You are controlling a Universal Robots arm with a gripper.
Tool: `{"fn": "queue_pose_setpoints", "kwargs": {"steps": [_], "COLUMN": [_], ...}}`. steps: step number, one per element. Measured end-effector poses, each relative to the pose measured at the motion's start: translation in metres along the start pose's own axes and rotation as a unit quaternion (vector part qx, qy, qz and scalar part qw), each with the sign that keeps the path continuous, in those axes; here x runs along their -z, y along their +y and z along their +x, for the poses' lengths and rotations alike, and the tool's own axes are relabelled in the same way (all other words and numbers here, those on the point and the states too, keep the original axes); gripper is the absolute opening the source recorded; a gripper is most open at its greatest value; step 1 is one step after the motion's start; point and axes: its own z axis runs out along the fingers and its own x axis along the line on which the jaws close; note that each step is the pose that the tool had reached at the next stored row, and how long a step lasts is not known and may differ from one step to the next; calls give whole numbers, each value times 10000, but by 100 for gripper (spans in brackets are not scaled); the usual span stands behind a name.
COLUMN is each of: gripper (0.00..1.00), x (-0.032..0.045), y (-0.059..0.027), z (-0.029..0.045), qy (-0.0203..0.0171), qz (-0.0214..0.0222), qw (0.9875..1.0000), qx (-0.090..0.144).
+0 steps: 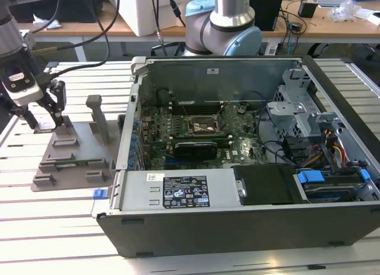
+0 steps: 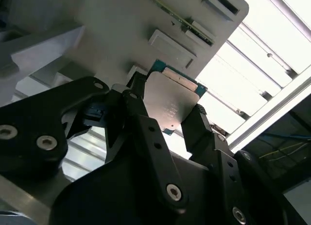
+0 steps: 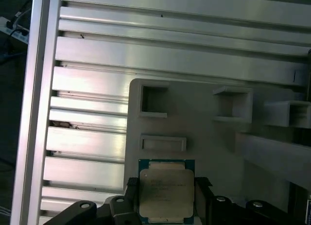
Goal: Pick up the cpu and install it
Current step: 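Pick up the cpu and move it towards the insertion slot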
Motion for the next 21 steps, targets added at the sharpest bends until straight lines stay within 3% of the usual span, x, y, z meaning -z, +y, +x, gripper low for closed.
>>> {"fn": "queue_pose_setpoints", "kwargs": {"steps": [4,6,19,21], "gripper": [55,55,55,55], "x": [163,289,624,720], "y": [0,0,1,1], "z": [-2,-4,-8,-9], "qy": [0,0,0,0], "qz": [0,0,-4,-4], "qw": [10000,10000,10000,10000], "qx": [0,0,0,0]}}
